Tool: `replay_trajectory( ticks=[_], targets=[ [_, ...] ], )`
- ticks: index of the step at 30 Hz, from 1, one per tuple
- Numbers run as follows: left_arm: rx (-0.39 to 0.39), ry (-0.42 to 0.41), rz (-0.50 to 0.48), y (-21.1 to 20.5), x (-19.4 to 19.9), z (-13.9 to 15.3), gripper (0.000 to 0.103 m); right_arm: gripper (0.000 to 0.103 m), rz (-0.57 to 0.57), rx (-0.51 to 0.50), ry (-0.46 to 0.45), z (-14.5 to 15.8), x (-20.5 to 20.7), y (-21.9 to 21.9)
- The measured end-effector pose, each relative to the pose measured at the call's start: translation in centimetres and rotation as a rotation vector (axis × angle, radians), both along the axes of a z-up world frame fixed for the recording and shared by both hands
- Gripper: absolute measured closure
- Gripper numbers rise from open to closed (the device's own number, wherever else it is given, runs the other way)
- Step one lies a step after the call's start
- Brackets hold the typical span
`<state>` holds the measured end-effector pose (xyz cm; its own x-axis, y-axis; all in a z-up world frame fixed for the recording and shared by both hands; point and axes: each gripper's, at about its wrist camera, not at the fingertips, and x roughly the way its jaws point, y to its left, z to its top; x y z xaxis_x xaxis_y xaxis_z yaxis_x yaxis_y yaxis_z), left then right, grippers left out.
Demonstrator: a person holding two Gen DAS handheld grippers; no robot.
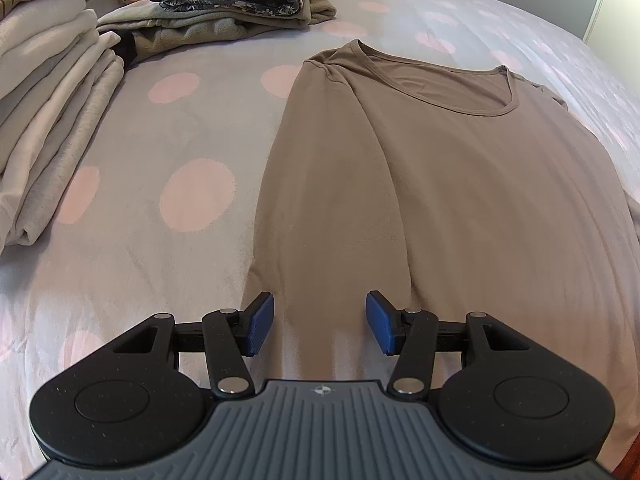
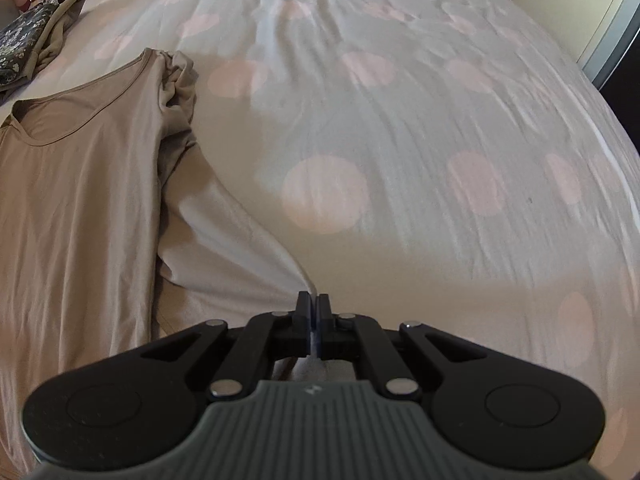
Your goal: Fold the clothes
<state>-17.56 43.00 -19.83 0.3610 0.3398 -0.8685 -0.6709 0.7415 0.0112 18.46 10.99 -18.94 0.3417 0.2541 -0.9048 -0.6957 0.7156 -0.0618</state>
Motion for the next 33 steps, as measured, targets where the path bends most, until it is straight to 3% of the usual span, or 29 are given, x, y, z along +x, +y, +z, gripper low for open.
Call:
replay_trajectory(
  ticks=[7, 18, 27, 28, 30, 33],
  targets=[
    [0.011, 0.002, -0.011, -0.1, 0.2, 0.1, 0.054, 0.100, -0.047, -0.038, -0.090, 1.4, 4.1, -0.9],
    [0.023, 0.006, 0.000, 0.3, 0.9, 0.0, 0.054, 0.100, -0.172, -0.073, -0.237, 3.1, 14.4, -1.4],
    [0.040, 0.014, 0.007, 1.2, 2.2, -0.3, 0.054, 0.089, -0.131, -0.046, -0.149, 1.0, 18.2, -1.5],
    [0.042, 0.011, 0.009, 1.2, 2.2, -0.3, 0.054, 0.088, -0.142, -0.029, -0.141, 1.0, 18.3, -2.1],
    [0.047, 0.005, 0.013, 1.3, 2.2, -0.2, 0.054, 0.076, -0.187, 0.018, -0.122, 1.2, 18.4, -3.9],
    [0.057, 0.000, 0.005, 1.1, 2.2, 0.1, 0.054, 0.072, -0.270, 0.082, -0.072, 1.1, 18.6, -7.0]
  ],
)
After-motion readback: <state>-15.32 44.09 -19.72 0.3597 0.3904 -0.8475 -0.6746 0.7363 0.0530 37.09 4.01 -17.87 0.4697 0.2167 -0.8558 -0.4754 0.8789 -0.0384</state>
